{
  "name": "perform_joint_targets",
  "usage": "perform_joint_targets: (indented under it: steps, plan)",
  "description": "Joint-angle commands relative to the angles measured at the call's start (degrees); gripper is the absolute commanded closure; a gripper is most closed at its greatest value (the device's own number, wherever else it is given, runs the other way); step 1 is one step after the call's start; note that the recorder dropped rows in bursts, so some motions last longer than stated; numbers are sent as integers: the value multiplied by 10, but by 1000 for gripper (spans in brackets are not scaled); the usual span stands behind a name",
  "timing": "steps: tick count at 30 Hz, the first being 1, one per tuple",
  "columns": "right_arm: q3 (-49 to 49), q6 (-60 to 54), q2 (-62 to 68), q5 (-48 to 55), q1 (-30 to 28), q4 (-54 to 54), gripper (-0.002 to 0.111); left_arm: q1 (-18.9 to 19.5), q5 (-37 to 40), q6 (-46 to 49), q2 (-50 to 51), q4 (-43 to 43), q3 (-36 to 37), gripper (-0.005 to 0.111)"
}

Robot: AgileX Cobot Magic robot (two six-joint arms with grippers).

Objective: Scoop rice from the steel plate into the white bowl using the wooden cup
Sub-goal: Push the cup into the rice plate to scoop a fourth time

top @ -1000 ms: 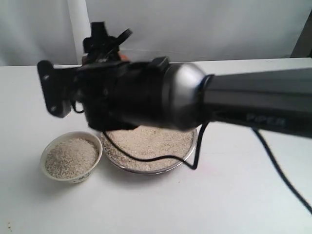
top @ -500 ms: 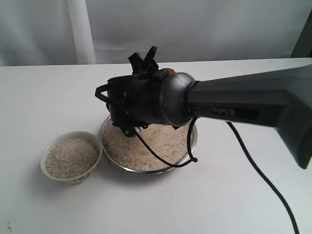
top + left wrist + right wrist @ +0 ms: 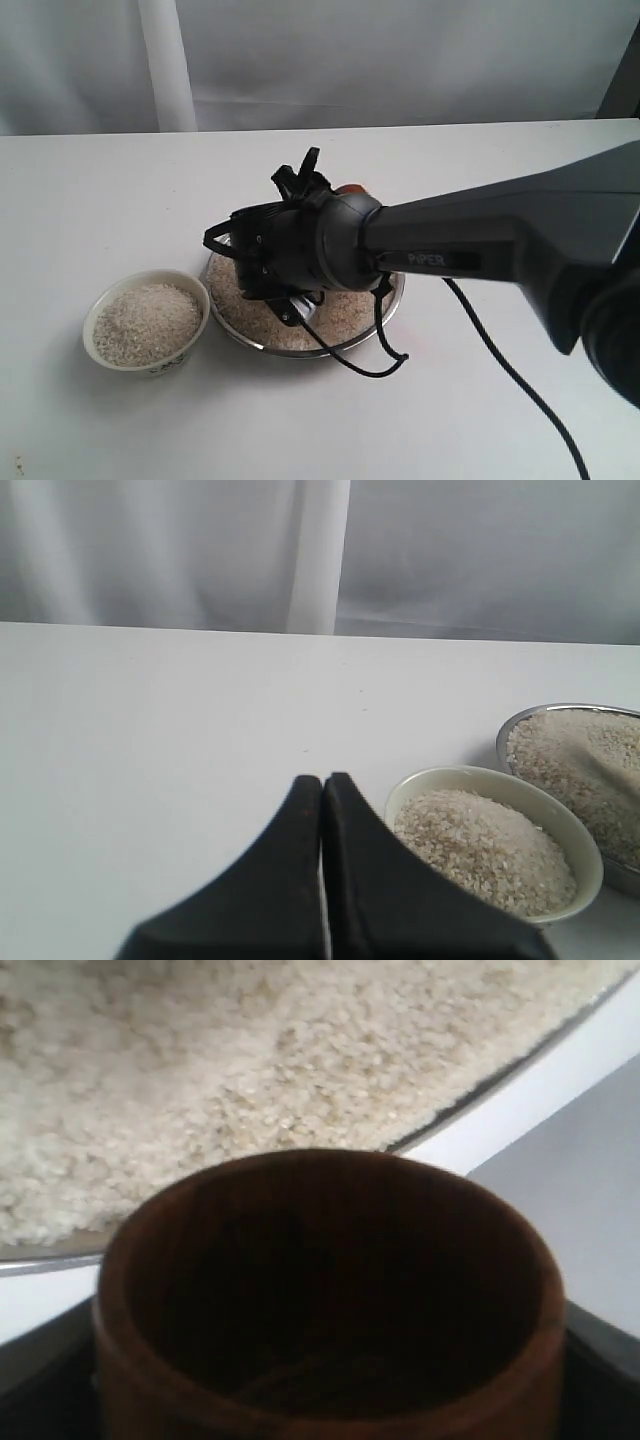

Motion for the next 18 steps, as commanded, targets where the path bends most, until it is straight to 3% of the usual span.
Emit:
perform_joint_targets:
  steps: [1, 18]
  plan:
    - [5, -8, -2, -20, -4, 13, 108, -2, -3, -3, -2, -3, -2, 107]
    - [7, -19, 17, -59, -32, 16, 108, -2, -3, -3, -2, -3, -2, 107]
